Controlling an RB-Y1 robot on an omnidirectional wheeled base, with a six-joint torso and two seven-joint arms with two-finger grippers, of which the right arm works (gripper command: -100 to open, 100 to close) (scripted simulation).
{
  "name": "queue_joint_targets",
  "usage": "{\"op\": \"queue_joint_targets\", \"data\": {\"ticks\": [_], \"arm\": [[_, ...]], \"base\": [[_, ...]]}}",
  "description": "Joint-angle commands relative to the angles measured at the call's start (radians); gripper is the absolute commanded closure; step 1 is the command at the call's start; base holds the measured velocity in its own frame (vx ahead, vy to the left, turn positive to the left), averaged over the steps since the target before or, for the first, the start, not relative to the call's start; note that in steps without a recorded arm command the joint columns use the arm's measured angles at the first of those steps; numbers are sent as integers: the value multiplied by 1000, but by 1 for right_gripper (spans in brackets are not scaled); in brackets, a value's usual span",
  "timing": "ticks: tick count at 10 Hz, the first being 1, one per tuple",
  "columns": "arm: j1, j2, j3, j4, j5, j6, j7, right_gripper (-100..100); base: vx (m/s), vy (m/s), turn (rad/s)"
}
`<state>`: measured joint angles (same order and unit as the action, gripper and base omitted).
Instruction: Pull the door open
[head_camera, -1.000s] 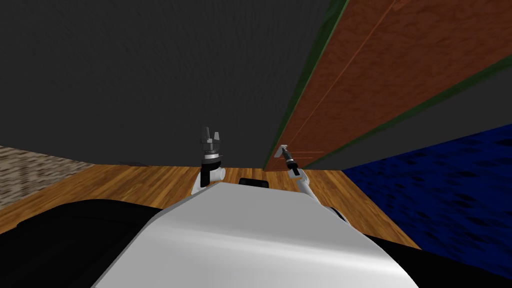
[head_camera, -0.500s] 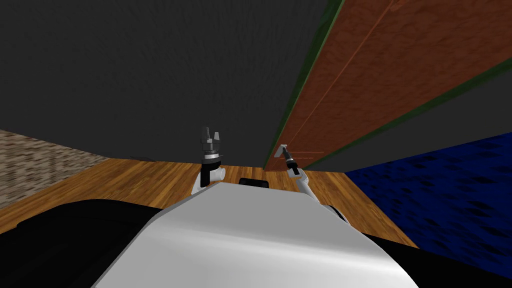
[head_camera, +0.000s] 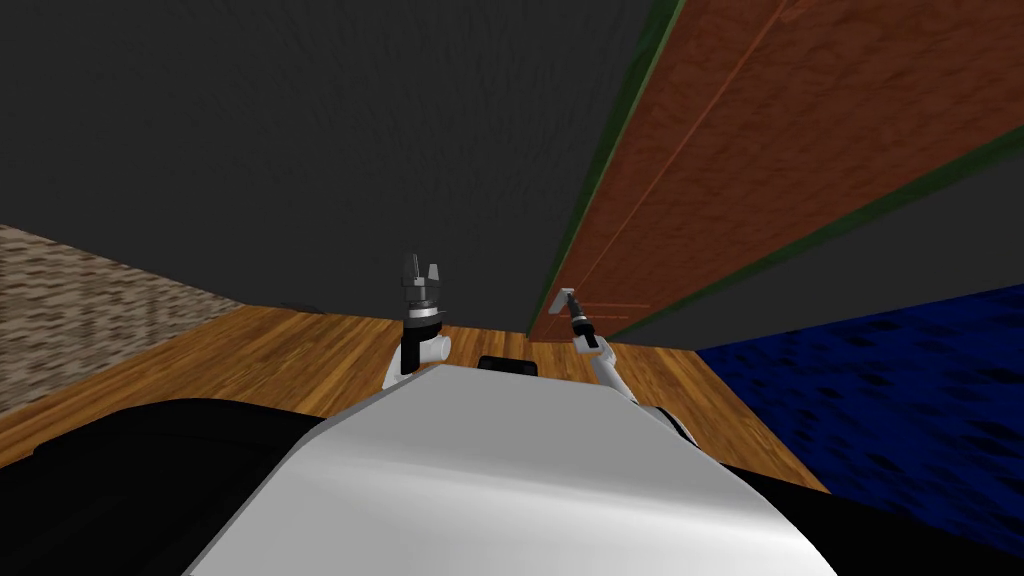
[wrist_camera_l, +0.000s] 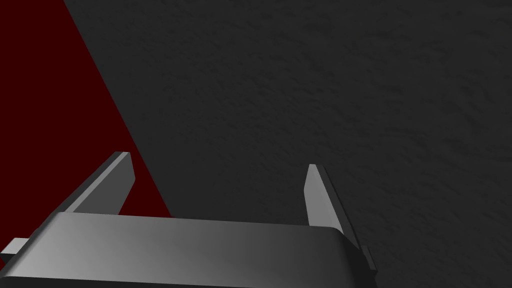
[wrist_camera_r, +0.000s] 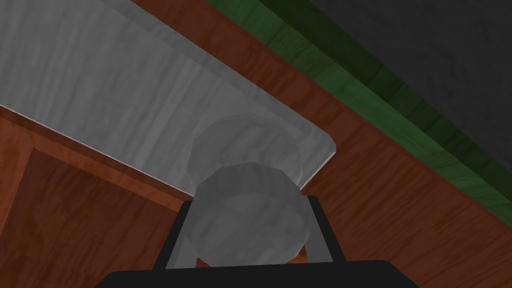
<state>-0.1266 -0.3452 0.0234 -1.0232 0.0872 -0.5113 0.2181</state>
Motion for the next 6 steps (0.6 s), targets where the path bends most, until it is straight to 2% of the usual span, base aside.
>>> {"op": "queue_joint_targets", "data": {"ticks": [1, 2, 3, 4, 5, 6], "arm": [[-8, 5, 6, 10, -27, -2, -50, 100], [-16, 7, 8, 19, -51, -2, -75, 100], [-16, 7, 8, 19, -51, -2, -93, 100], [-24, 8, 10, 28, -76, -1, -126, 100], [-24, 8, 10, 28, -76, -1, -134, 100], [-32, 10, 13, 37, -102, -1, -173, 100]], "base": [[-50, -39, 83], [-102, -71, 126], [-68, -54, 70], [-60, -43, 94], [-50, -34, 51], [-57, -37, 82]]}}
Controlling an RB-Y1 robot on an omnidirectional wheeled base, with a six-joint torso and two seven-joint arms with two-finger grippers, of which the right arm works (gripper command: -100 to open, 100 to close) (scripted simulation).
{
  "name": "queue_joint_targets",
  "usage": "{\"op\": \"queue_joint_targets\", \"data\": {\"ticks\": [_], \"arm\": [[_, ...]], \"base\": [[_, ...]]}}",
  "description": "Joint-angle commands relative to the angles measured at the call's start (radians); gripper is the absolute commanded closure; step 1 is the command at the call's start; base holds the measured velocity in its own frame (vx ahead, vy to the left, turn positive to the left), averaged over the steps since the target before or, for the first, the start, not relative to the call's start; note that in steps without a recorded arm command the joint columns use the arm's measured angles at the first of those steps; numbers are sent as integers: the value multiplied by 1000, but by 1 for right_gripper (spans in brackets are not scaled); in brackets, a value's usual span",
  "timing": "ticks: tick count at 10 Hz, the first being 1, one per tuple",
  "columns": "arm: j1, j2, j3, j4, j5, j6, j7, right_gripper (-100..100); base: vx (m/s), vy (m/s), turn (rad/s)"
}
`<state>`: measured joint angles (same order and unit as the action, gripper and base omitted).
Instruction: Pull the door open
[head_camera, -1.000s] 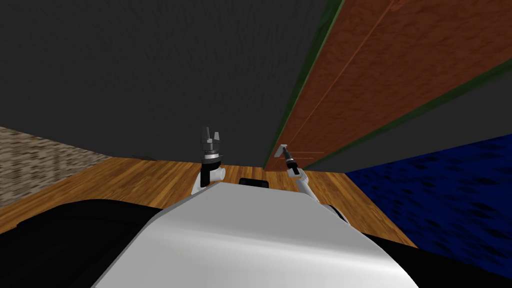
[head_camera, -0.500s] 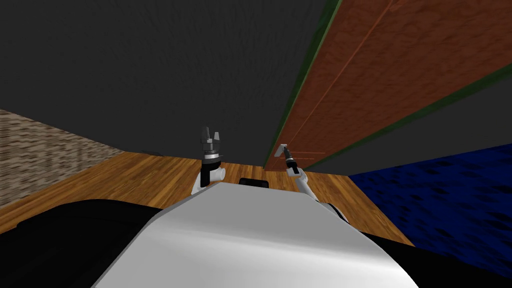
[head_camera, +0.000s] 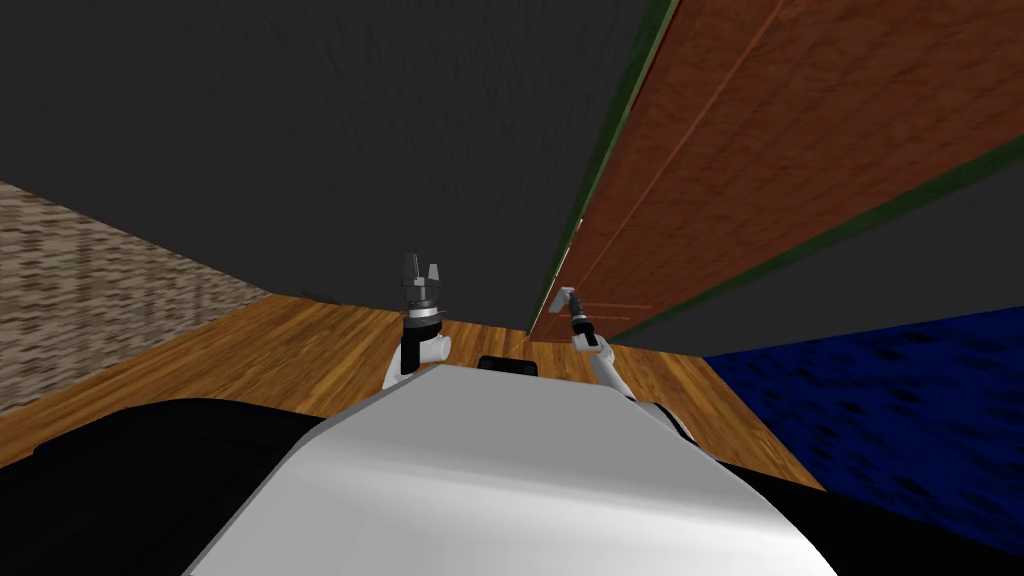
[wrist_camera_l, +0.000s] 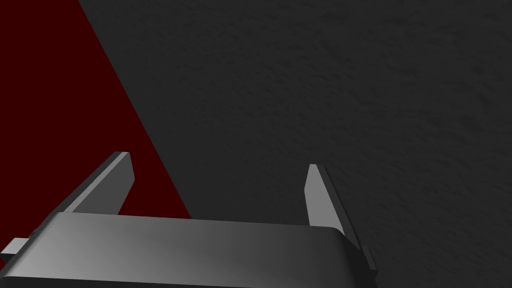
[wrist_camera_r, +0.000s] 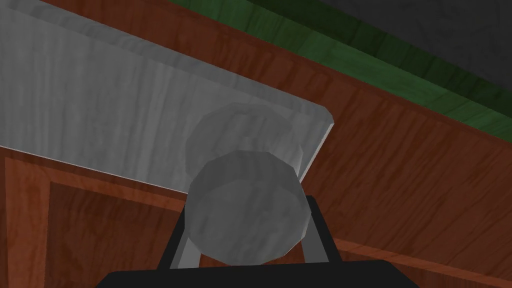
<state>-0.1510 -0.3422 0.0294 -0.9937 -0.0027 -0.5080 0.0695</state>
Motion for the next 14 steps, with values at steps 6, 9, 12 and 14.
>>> {"op": "queue_joint_targets", "data": {"ticks": [6, 9, 12, 14], "arm": [[-32, 12, 14, 36, -89, -2, -151, 100], [-49, 16, 18, 55, -141, -1, -233, 100], [-66, 19, 23, 75, -194, 0, -311, 100], [-75, 21, 25, 84, -220, 0, -354, 100]], "base": [[-62, -44, 85], [-71, -47, 103], [-57, -34, 73], [-53, -36, 78]]}}
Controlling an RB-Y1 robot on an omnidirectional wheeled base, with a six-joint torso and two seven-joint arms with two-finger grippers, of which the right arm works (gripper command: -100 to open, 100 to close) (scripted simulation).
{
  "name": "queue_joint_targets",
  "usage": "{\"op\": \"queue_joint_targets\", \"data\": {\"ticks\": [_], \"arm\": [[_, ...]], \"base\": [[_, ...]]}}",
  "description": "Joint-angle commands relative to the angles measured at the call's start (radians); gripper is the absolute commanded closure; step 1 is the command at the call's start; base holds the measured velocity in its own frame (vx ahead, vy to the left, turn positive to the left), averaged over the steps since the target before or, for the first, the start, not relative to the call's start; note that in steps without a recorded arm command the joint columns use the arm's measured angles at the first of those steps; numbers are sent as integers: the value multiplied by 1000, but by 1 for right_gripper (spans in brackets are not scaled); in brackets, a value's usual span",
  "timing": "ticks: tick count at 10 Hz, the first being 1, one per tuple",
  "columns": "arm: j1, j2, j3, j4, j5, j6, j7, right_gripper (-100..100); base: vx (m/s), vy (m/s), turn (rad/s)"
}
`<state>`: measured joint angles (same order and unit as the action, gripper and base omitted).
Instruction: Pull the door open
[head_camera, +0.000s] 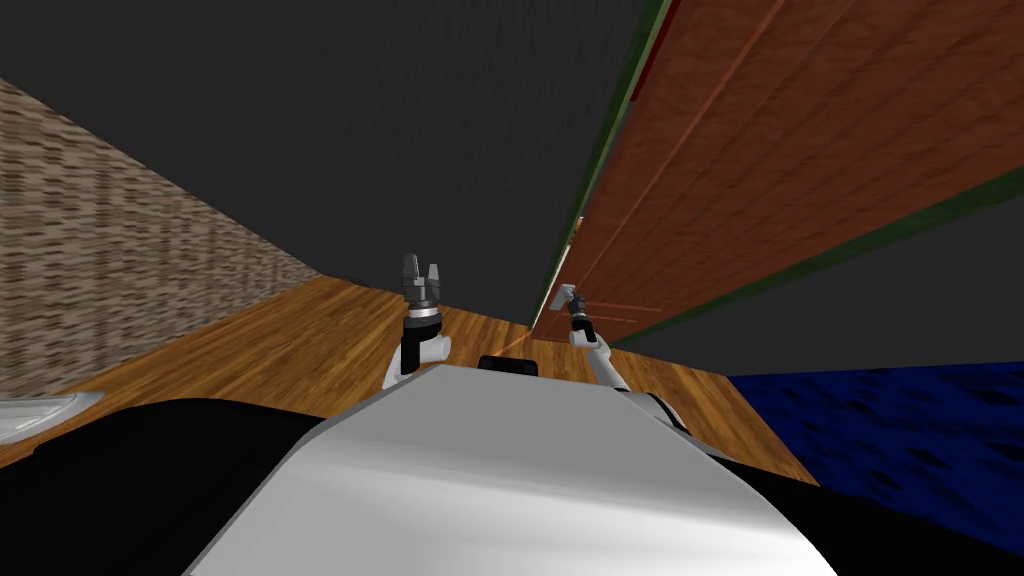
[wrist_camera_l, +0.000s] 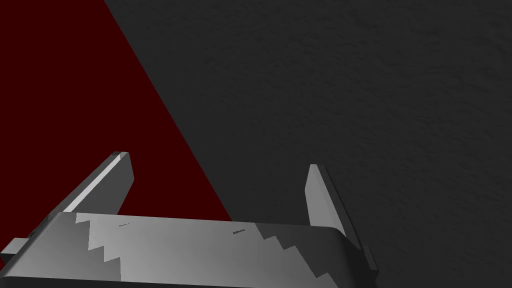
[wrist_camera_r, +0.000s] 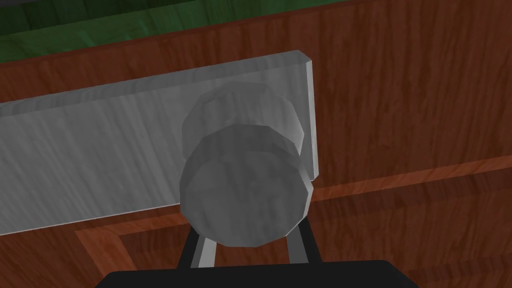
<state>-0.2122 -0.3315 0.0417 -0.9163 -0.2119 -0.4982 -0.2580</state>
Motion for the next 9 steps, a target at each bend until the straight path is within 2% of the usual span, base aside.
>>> {"op": "queue_joint_targets", "data": {"ticks": [1, 2, 3, 5, 7, 9], "arm": [[-13, 10, 13, 7, -11, -10, -30, 100], [-22, 12, 15, 16, -37, -9, -69, 100], [-22, 12, 15, 16, -37, -9, -71, 100], [-38, 15, 20, 35, -89, -8, -137, 100], [-38, 15, 20, 35, -89, -8, -154, 100], [-55, 18, 25, 54, -140, -7, -225, 100]], "base": [[-54, -32, 48], [-67, -34, 83], [-51, -35, 72], [-66, -41, 119], [-46, -25, 36], [-60, -40, 106]]}}
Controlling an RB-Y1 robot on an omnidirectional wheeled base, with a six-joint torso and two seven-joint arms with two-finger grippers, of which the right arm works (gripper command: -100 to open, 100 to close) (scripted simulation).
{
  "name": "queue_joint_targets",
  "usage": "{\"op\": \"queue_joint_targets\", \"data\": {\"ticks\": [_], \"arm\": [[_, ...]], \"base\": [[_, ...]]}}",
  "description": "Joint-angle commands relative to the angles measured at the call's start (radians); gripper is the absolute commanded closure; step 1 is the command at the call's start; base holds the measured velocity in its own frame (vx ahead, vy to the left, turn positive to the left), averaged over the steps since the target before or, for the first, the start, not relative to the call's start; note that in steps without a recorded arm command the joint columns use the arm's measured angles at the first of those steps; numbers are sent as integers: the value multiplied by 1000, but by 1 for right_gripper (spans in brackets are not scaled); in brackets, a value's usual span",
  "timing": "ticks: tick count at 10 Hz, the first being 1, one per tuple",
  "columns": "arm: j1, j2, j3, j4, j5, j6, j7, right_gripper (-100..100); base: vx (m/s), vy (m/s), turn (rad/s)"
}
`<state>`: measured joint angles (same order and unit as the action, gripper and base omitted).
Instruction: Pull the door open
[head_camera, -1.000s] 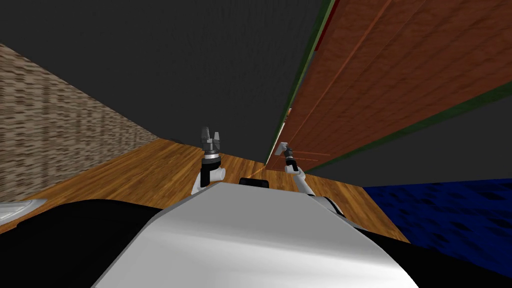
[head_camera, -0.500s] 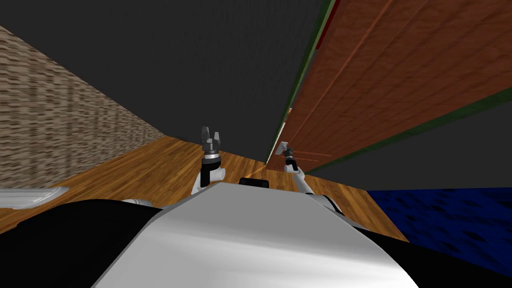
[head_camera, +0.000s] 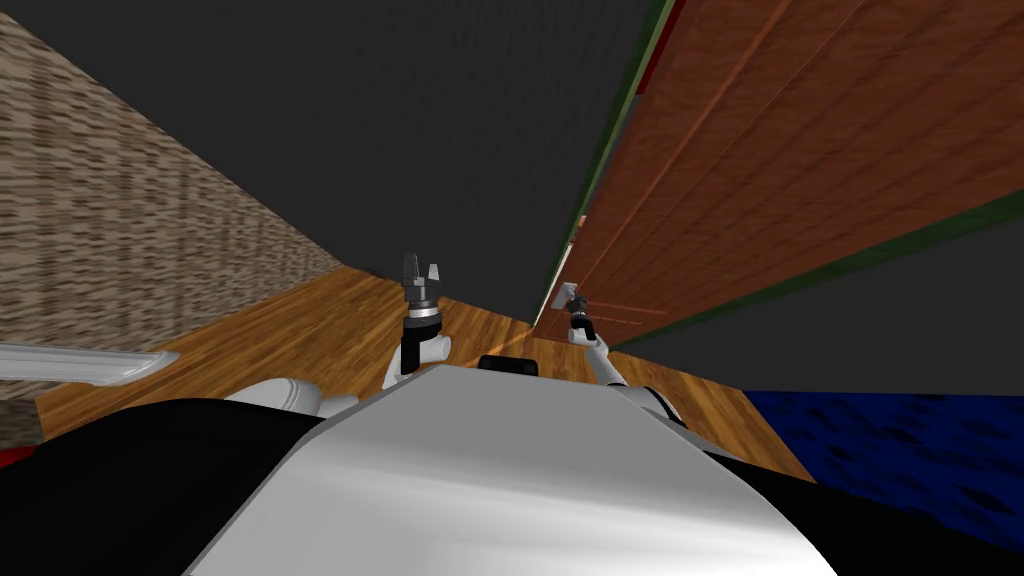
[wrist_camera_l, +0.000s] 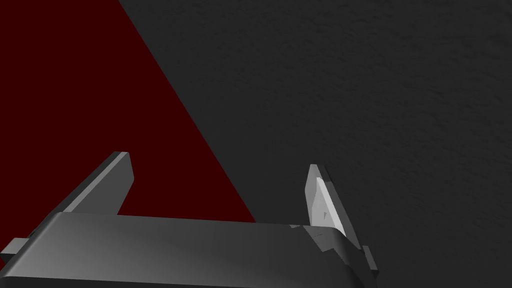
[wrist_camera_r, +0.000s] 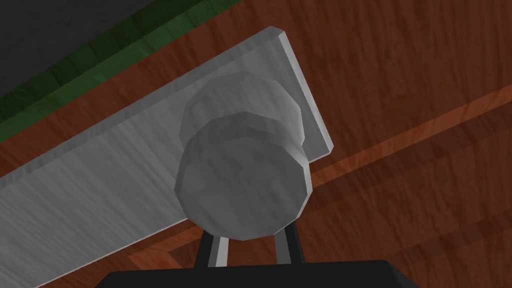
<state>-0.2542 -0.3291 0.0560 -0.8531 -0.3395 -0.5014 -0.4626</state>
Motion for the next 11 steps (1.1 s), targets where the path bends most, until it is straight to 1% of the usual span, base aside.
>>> {"op": "queue_joint_targets", "data": {"ticks": [1, 3, 4, 5, 6, 7, 8, 9, 10, 11], "arm": [[-13, 16, 10, -9, -12, -4, -32, 100], [-29, 19, 15, 9, -61, -3, -98, 100], [-29, 19, 15, 9, -61, -3, -114, 100], [-36, 21, 17, 18, -85, -2, -150, 100], [-36, 21, 17, 18, -85, -2, -155, 100], [-44, 22, 19, 27, -109, -2, -194, 100], [-44, 22, 19, 27, -109, -2, -196, 100], [-52, 24, 21, 35, -132, -2, -236, 100], [-59, 25, 23, 43, -154, -1, -262, 100], [-38, 25, 18, 41, -167, 12, -270, -100]], "base": [[-63, -44, 91], [-70, -36, 103], [-59, -33, 70], [-68, -38, 87], [-55, -34, 60], [-51, -35, 100], [-37, -28, 46], [-51, -33, 88], [-75, -50, 144], [-77, -47, 9]]}}
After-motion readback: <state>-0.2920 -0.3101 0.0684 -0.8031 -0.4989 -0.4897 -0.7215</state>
